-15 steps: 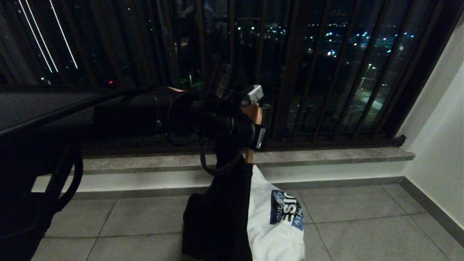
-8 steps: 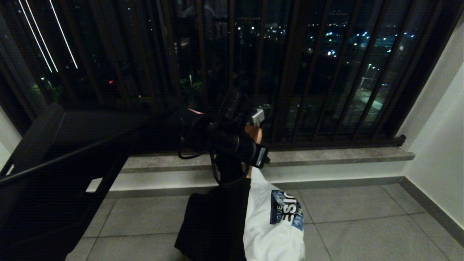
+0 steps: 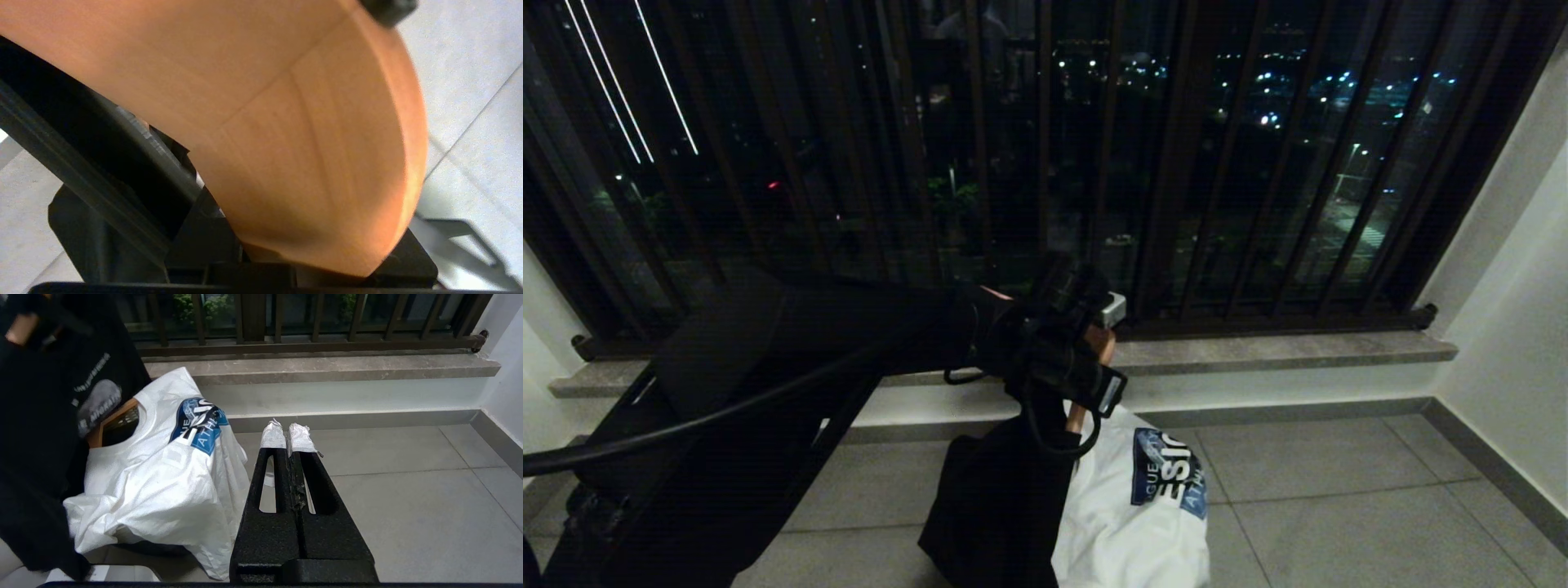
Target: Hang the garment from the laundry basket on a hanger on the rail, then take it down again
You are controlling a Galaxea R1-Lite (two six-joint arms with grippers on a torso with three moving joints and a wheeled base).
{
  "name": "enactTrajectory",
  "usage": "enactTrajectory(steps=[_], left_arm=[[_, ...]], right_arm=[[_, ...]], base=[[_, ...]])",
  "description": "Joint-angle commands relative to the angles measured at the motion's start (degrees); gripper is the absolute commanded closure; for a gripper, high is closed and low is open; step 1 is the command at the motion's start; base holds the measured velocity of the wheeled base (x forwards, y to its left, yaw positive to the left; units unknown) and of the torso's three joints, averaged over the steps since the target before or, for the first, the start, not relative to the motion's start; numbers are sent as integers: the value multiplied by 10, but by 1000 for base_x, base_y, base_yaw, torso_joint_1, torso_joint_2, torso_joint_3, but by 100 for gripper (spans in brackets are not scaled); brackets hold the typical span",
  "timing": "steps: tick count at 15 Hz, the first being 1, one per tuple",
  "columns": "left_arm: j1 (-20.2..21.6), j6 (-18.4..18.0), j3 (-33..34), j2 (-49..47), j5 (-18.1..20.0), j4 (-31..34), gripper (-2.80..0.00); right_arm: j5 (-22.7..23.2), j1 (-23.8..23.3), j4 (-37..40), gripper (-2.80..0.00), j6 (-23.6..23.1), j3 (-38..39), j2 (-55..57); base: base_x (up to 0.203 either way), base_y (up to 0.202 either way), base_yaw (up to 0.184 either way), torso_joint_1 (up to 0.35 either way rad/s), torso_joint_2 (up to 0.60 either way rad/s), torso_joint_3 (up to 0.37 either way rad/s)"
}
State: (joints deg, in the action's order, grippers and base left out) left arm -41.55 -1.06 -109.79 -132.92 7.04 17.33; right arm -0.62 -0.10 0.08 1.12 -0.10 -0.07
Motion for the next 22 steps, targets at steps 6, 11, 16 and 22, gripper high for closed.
enactTrajectory(steps=[6,11,16,22], left_arm=[[-26,-71,-15,-75,-60,-3,0],[-33,-123,-17,-131,-72,-50,0],[-48,-133,-17,-168,-72,-60,0],[-76,-147,-18,-217,-73,-106,0]], right_arm=[[0,0,0,0,0,0,1],[0,0,0,0,0,0,1],[0,0,0,0,0,0,1],[0,0,0,0,0,0,1]], base=[[0,0,0,0,0,0],[0,0,0,0,0,0],[0,0,0,0,0,0],[0,0,0,0,0,0]])
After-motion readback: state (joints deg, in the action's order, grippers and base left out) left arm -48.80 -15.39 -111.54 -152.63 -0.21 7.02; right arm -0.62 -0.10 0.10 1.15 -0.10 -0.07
